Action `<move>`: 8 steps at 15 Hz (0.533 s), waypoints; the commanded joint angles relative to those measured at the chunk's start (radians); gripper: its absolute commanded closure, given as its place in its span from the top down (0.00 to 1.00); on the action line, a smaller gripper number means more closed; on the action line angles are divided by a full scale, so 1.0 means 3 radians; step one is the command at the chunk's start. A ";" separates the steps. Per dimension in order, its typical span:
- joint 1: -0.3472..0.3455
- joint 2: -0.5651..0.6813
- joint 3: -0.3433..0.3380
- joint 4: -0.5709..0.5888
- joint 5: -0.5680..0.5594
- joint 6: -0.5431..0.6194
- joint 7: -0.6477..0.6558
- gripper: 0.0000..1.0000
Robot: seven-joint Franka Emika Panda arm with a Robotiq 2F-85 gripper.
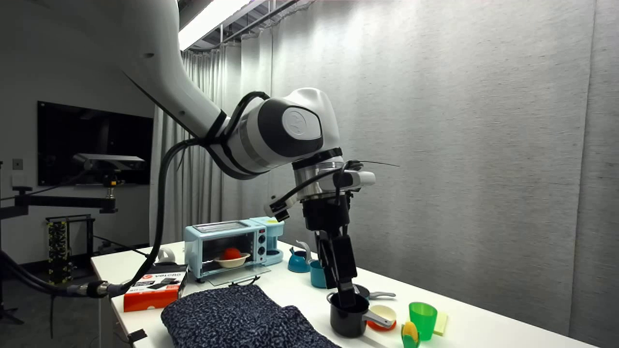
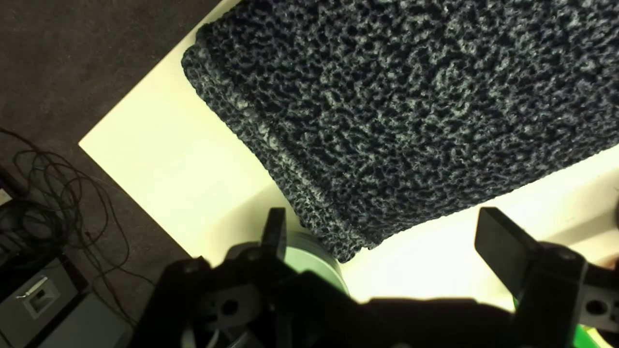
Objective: Fold the fleece blanket in half
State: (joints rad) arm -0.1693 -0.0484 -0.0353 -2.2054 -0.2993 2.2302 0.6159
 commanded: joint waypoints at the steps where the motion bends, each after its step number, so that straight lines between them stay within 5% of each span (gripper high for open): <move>1: 0.0034 0.0087 -0.0101 0.0000 -0.0004 0.0055 -0.0006 1.00; 8: -0.0056 0.0617 -0.0441 0.0053 -0.0023 0.0546 -0.0127 1.00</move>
State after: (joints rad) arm -0.1754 0.0595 -0.1283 -2.2098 -0.3034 2.3168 0.6061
